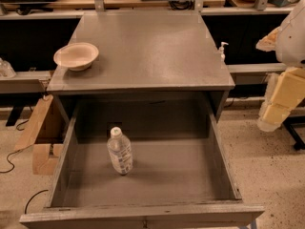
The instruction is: Pick blue plastic bottle from top drawer and place on counter
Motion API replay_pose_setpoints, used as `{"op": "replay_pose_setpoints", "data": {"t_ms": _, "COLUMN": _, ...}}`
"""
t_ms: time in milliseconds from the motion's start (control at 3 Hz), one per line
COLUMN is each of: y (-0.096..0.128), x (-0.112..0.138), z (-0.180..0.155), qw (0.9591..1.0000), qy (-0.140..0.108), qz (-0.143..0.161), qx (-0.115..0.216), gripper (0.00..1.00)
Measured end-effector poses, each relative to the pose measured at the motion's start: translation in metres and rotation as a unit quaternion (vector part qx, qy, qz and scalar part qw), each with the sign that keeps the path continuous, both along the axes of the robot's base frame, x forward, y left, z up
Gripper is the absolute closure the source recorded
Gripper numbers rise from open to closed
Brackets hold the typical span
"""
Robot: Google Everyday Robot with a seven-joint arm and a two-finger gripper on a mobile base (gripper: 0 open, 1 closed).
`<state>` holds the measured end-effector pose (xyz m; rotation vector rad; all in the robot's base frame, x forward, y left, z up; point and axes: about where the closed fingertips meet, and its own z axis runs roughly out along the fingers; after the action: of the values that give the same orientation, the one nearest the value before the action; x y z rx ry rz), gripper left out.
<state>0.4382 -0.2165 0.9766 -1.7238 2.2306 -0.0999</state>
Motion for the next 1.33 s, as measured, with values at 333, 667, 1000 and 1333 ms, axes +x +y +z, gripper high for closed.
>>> {"op": "replay_pose_setpoints", "data": {"t_ms": 333, "y": 0.000, "x": 0.000, "z": 0.000, "qw": 1.0000, "qy": 0.000, "qz": 0.000, "qx": 0.000, "gripper": 0.00}}
{"op": "replay_pose_setpoints", "data": {"t_ms": 667, "y": 0.008, "x": 0.009, "z": -0.012, "qw": 0.9991, "qy": -0.010, "qz": 0.007, "qx": 0.040, "gripper": 0.00}}
{"op": "replay_pose_setpoints", "data": {"t_ms": 1000, "y": 0.034, "x": 0.041, "z": -0.066, "qw": 0.9849, "qy": -0.032, "qz": 0.043, "qx": 0.165, "gripper": 0.00}}
{"op": "replay_pose_setpoints", "data": {"t_ms": 1333, "y": 0.071, "x": 0.070, "z": -0.100, "qw": 0.9558, "qy": -0.059, "qz": 0.070, "qx": 0.280, "gripper": 0.00}}
